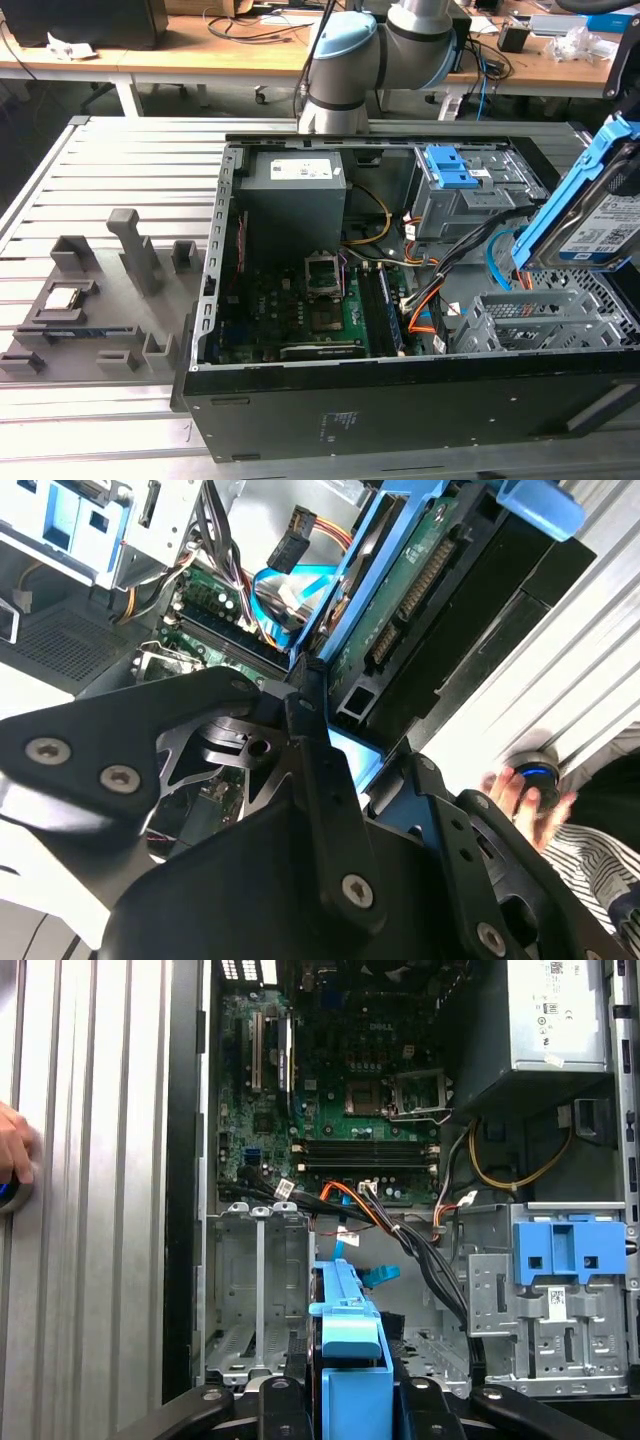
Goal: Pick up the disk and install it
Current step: 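Pick up the disk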
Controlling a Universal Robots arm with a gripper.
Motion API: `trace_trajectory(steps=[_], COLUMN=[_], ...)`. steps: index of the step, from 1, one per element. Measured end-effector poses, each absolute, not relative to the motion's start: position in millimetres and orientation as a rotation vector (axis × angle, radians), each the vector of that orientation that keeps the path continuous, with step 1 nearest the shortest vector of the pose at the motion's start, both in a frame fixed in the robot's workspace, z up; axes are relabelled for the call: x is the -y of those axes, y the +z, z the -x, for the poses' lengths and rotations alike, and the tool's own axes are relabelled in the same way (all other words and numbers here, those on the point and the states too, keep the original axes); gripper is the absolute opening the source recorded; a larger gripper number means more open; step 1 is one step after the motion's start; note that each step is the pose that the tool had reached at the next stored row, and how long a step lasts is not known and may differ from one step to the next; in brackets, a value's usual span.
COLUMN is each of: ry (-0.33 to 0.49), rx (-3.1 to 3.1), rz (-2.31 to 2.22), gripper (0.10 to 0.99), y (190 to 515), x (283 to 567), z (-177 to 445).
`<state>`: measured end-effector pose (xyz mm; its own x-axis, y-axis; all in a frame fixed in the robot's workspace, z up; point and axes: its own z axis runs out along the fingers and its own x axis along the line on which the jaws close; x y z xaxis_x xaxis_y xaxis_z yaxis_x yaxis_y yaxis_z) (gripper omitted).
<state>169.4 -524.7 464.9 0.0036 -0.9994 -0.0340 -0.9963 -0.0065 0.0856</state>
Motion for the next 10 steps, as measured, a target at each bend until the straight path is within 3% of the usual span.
trace_trajectory(steps=[10], ry=[-0.128], rx=[2.189], rz=[-2.2], gripper=[0.369], y=[469.0], x=[544.0], z=[-167.9])
